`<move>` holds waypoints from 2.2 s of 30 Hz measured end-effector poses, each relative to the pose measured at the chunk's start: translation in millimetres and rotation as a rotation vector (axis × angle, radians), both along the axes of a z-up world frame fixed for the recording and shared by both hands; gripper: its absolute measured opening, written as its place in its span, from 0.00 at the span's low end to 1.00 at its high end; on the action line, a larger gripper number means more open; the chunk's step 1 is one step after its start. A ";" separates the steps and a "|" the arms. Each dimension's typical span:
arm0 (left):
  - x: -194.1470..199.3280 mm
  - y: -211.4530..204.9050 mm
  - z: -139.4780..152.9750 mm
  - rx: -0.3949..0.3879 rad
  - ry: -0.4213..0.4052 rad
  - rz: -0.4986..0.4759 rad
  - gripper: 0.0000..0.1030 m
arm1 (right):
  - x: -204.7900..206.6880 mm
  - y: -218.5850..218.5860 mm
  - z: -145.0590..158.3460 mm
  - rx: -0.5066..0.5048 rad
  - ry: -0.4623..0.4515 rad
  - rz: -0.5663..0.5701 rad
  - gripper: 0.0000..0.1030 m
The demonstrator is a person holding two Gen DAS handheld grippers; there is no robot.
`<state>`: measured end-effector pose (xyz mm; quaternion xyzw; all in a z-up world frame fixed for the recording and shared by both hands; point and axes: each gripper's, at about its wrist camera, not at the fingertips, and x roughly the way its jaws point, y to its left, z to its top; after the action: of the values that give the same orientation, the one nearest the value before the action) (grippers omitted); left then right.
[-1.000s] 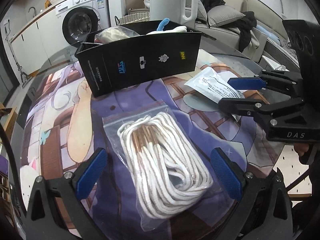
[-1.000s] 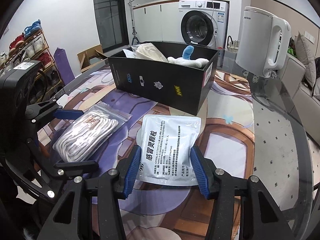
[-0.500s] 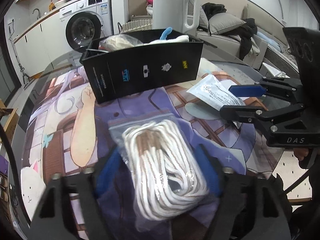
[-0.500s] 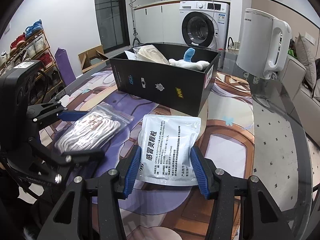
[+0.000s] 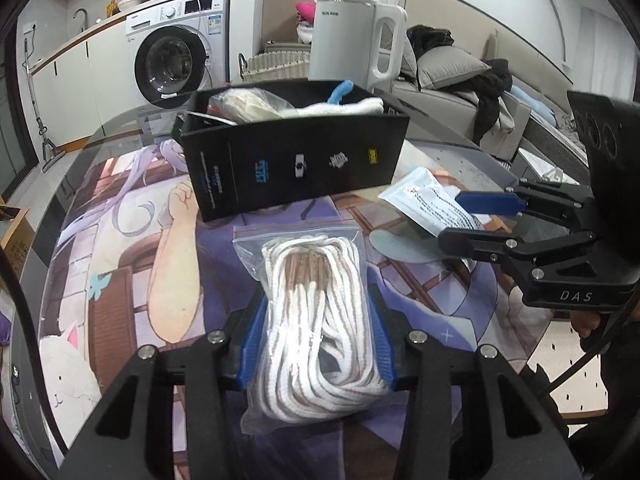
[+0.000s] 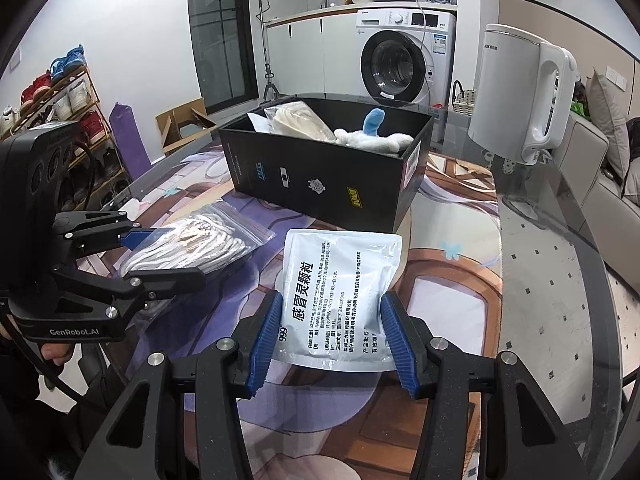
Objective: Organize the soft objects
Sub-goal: 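Lift the sachet and rope bag with both grippers and carry them over the box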
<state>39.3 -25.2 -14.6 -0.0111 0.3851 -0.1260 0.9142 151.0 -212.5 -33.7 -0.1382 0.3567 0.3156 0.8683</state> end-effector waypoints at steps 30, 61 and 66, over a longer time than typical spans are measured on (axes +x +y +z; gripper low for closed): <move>33.7 17.8 66.8 -0.088 -0.174 0.048 0.44 | 3.6 -1.6 61.9 0.114 -0.107 -0.016 0.50; 109.8 30.4 79.5 -0.047 -0.199 0.107 0.44 | 66.2 31.2 87.4 0.116 -0.152 -0.020 0.50; 119.0 31.6 75.4 -0.040 -0.191 0.108 0.44 | 75.6 39.6 81.1 0.101 -0.144 -0.008 0.50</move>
<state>158.3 6.4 60.8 -0.0383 0.2926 -0.0846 0.9517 226.6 -172.9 47.5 -0.1153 0.2774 0.3190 0.8989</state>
